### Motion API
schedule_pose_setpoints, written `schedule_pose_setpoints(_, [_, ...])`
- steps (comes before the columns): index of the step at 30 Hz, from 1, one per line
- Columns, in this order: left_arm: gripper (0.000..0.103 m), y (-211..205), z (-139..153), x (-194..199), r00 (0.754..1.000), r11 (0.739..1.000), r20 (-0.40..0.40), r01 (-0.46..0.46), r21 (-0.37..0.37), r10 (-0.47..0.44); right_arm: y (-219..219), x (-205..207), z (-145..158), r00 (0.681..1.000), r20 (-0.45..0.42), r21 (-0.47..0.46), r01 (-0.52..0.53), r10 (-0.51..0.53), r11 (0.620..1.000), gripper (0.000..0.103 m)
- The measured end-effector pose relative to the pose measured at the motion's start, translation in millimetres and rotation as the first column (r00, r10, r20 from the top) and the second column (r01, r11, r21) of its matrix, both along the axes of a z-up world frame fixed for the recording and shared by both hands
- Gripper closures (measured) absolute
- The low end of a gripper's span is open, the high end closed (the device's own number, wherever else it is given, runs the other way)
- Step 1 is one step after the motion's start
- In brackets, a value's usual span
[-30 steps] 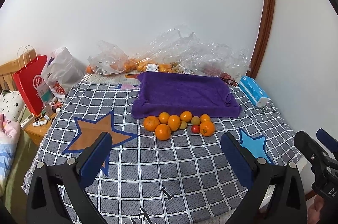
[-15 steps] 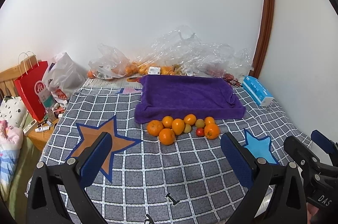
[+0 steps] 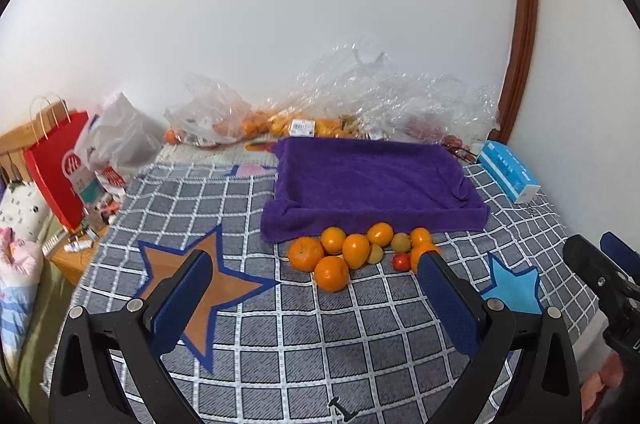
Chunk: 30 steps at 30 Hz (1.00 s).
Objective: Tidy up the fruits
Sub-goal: 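Move both tools forward toward the row of oranges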
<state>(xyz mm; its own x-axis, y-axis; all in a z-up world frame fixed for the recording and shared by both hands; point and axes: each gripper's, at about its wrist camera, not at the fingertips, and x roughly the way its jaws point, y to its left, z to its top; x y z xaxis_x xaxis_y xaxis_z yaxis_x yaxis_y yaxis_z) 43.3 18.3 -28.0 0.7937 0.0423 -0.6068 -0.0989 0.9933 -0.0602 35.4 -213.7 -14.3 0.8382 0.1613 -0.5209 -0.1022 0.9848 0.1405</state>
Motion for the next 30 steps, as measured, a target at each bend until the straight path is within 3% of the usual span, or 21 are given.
schedule_pose_setpoints(4, [0.000, 5, -12, 16, 1.000, 1.000, -0.018, -0.010, -0.020, 0.010, 1, 21, -11, 0.999, -0.033, -0.002, -0.007, 0.007, 1.000, 0.001])
schedule_pose_setpoints(12, [0.000, 20, -41, 47, 0.997, 0.998, -0.066, -0.042, 0.044, 0.045, 7, 65, -40, 0.995, -0.092, -0.037, -0.033, 0.029, 0.999, 0.002])
schedule_pose_setpoints(14, [0.007, 28, -49, 53, 0.995, 0.998, -0.085, -0.049, 0.035, 0.052, 7, 74, -49, 0.993, -0.113, -0.037, -0.025, 0.020, 0.999, 0.004])
schedule_pose_setpoints(22, [0.011, 51, -70, 72, 0.990, 0.997, -0.131, -0.055, -0.055, 0.047, 5, 99, -82, 0.976, -0.214, 0.019, -0.036, 0.040, 0.999, 0.020])
schedule_pose_setpoints(26, [0.011, 55, -79, 74, 0.988, 0.998, -0.147, -0.053, -0.037, 0.047, 17, 105, -93, 0.971, -0.227, 0.025, -0.071, 0.075, 0.997, 0.030])
schedule_pose_setpoints(28, [0.011, 57, -85, 75, 0.987, 0.998, -0.156, -0.049, -0.033, 0.044, 25, 109, -100, 0.967, -0.237, 0.016, -0.089, 0.091, 0.996, 0.042])
schedule_pose_setpoints(30, [0.011, 60, -89, 76, 0.985, 0.998, -0.166, -0.045, -0.050, 0.036, 33, 114, -106, 0.960, -0.256, 0.018, -0.114, 0.115, 0.993, 0.043])
